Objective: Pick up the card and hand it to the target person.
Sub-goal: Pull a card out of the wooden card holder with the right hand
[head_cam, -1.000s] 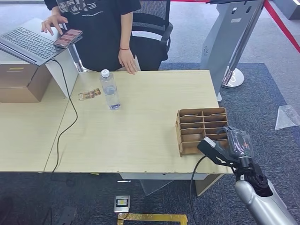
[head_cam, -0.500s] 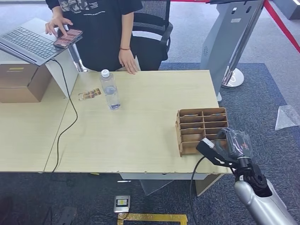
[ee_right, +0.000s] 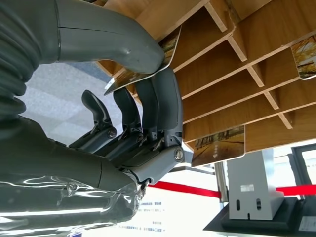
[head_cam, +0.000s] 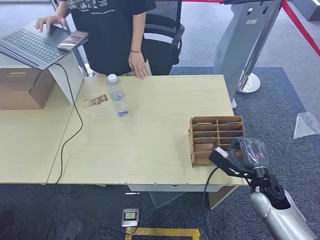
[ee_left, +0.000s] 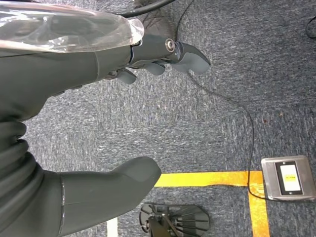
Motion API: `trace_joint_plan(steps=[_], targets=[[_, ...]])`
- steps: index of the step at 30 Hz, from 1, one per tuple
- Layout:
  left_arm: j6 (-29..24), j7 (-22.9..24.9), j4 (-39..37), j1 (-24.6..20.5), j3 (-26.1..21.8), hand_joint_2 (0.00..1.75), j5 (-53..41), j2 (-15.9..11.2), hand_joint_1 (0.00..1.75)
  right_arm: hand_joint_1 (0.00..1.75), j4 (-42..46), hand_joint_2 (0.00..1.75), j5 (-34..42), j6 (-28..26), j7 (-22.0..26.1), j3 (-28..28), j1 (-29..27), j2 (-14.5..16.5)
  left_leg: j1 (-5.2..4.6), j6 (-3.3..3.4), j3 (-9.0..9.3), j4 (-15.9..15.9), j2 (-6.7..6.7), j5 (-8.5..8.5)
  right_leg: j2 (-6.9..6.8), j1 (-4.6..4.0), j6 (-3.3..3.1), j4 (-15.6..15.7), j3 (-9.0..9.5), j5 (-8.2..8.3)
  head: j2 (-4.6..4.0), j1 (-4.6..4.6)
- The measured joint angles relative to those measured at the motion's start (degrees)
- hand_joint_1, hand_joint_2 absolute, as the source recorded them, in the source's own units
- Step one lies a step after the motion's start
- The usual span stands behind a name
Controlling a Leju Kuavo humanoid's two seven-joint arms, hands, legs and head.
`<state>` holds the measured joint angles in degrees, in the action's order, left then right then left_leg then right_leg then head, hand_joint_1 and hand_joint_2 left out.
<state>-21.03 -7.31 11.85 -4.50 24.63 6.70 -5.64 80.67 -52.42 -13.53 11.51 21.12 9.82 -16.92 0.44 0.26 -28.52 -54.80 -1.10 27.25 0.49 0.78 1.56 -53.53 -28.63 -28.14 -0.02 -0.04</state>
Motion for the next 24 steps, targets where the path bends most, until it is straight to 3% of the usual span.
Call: trace_joint_plan(steps=[7,16,24], targets=[[0.0,-0.2,0.0,0.0,0.0,1.75,0.1,0.0,0.0,1.54,0.2,1.75,-0.8,1.4,-0.3,-0.3,0.0,-0.4,0.0,0.0,0.01,0.0,0.0,0.0,0.01,0.0,0.0,0.0,0.01,0.0,0.0,0.0],[0.2,-0.4,0.0,0.1,0.0,1.75,0.5,-0.3,0.0,1.73,4.4,1.75,2.7,12.4,2.8,-1.3,1.6,-4.1,-0.01,0.0,0.01,0.0,-0.01,0.0,0.0,0.01,0.0,0.0,0.02,0.01,0.0,0.01],[0.3,-0.4,0.0,0.1,0.0,1.75,0.8,-0.5,0.0,1.75,9.4,1.75,7.0,19.9,3.7,-1.3,5.2,-8.8,-0.01,0.01,0.01,0.0,0.02,0.0,0.03,0.01,0.0,0.0,0.02,0.01,0.0,0.01]])
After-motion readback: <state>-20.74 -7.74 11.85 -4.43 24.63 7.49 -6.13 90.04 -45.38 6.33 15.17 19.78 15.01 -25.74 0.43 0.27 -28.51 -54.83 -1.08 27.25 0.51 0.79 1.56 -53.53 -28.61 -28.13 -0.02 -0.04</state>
